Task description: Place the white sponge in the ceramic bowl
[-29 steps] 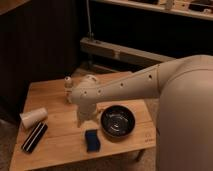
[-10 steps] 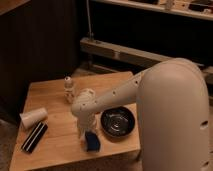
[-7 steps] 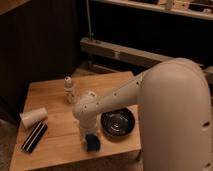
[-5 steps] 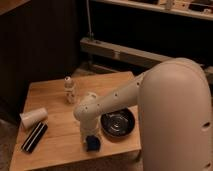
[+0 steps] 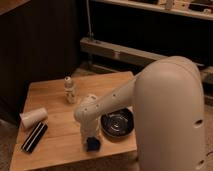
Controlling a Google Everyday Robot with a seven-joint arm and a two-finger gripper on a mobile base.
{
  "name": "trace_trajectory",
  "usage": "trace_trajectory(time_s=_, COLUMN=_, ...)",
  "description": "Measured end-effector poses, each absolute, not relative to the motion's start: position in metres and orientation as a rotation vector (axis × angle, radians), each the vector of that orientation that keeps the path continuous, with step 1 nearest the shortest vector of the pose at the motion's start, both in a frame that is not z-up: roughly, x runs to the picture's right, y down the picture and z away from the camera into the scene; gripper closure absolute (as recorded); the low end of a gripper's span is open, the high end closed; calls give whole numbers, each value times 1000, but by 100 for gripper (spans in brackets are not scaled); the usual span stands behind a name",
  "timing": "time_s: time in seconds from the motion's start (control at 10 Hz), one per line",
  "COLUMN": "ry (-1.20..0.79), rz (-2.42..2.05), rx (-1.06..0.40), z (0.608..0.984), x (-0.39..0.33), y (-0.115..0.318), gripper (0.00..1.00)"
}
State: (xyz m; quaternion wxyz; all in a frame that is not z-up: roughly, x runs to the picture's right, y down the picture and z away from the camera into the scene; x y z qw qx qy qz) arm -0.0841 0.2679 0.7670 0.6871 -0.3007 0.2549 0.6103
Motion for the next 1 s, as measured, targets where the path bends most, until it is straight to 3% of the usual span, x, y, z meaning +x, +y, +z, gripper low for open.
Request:
trace_trajectory(time_s=0.5, ry=575, rz=1356, rx=-669, z=773, x=-81, y=273, gripper=35)
trace_trajectory(time_s=0.6, ry=577, rz=1355, rx=-673, z=774, x=-80, y=272, gripper=40)
trace_trajectory(time_s=1.0, ry=581, rz=1351, rx=-695, z=775, x=-83, y=271, gripper=79)
